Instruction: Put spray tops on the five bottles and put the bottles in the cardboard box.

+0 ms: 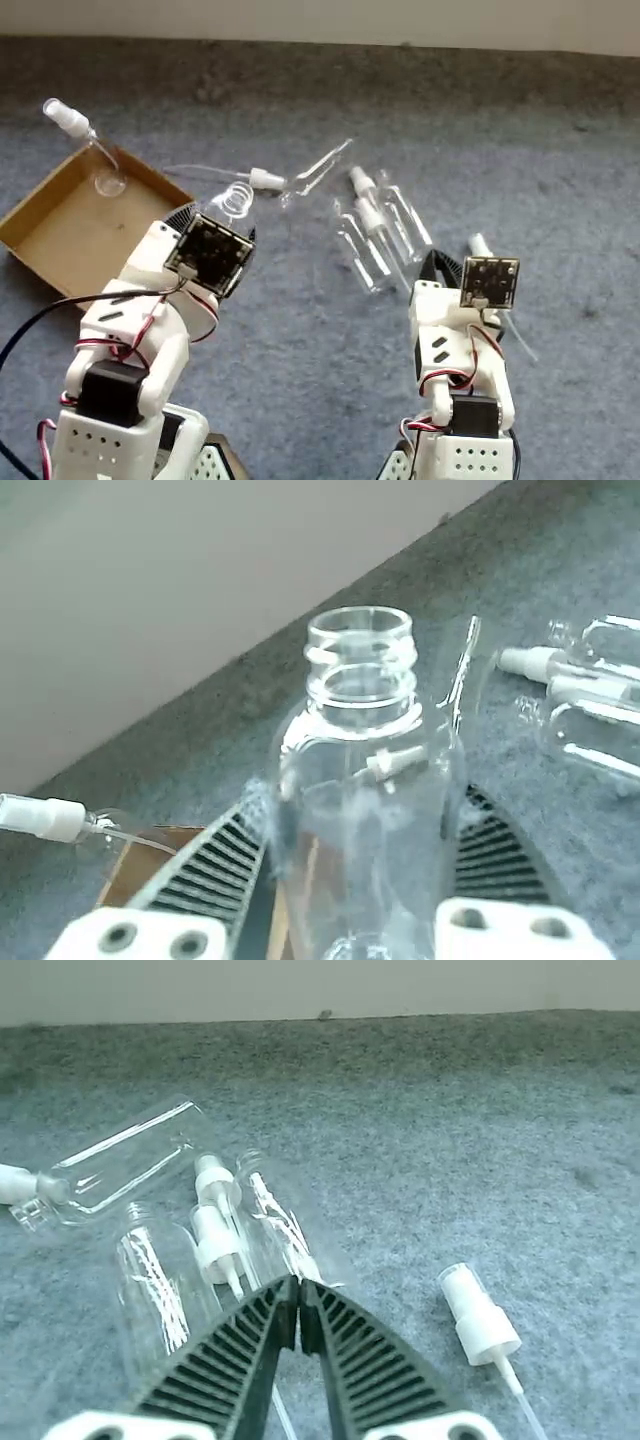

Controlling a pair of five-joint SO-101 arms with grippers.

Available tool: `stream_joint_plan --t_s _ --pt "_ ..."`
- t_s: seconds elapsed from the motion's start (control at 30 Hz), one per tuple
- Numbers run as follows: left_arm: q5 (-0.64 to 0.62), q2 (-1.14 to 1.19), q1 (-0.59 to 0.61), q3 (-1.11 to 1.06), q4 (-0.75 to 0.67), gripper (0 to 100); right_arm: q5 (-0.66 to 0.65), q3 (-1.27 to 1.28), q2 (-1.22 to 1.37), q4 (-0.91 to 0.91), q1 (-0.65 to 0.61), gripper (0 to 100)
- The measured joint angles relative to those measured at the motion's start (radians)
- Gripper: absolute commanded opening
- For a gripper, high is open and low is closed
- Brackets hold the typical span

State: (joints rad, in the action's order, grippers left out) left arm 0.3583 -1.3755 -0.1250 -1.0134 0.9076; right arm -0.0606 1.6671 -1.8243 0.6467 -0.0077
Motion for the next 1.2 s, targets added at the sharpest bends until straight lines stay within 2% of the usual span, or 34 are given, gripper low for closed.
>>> stream_joint_plan --t_s 0.23,0.43,0.6,0.73,0.9,1.2 --pt "-0.222 -0.003 0.008 -0.135 -0.198 6 -0.215 0.0 0.0 0.0 0.049 0.5" --pt "-0.238 -0.003 0.005 -0.276 -0.391 6 -0.242 -0.011 0.0 0.009 0.218 6.8" --pt "-0.238 -0.002 0.006 -0.353 -0.542 6 -0.242 -0.083 0.0 0.089 0.235 7.1" --pt "-0.238 -0.003 0.006 -0.394 -0.6 6 -0.249 -0.129 0.026 0.092 0.241 7.0" --pt "-0.238 -0.003 -0.021 -0.407 -0.612 6 -0.249 -0.262 0.279 0.092 0.25 7.0" --pt "-0.238 -0.084 -0.054 -0.408 -0.612 6 -0.249 -0.7 0.954 0.13 0.293 7.0"
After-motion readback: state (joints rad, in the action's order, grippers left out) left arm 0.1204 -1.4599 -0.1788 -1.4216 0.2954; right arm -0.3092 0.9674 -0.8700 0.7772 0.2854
